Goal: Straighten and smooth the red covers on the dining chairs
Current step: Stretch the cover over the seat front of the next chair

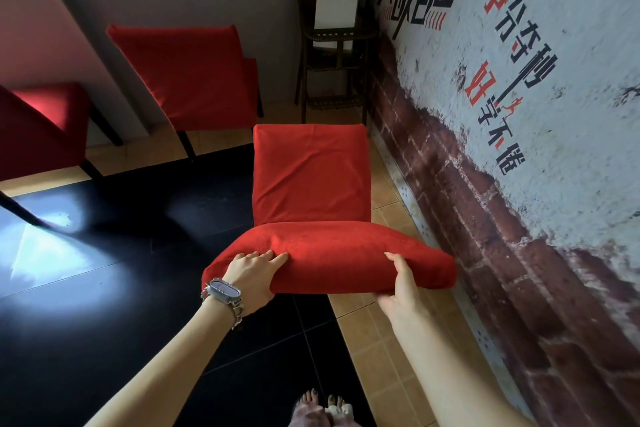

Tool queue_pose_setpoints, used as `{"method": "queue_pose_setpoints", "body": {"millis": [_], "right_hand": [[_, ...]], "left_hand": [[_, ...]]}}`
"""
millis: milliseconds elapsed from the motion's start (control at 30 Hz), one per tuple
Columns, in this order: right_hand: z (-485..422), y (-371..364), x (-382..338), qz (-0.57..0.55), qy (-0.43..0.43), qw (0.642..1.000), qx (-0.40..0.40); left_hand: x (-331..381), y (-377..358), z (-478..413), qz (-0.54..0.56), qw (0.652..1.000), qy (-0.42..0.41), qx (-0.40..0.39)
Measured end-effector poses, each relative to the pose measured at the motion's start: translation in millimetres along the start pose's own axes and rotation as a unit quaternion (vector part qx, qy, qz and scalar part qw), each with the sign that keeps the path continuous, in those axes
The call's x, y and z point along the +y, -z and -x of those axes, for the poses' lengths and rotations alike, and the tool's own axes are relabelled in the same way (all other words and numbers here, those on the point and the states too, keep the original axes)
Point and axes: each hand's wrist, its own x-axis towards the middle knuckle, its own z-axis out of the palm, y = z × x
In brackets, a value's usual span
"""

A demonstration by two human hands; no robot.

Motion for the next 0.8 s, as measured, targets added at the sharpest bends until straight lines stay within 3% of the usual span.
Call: {"method": "queue_pose_setpoints", "body": {"millis": [433, 800], "right_hand": [[18.2, 25.4, -11.6, 0.038, 0.003, 0.999, 0.009], [6.6, 24.1, -76.2, 0.172, 0.013, 0.984, 0.032]], "left_hand": [[31.5, -2.7, 30.3, 0.001, 1.000, -0.015, 0.022], [92.2, 13.1, 31.7, 0.009, 0.998, -0.005, 0.057]]}}
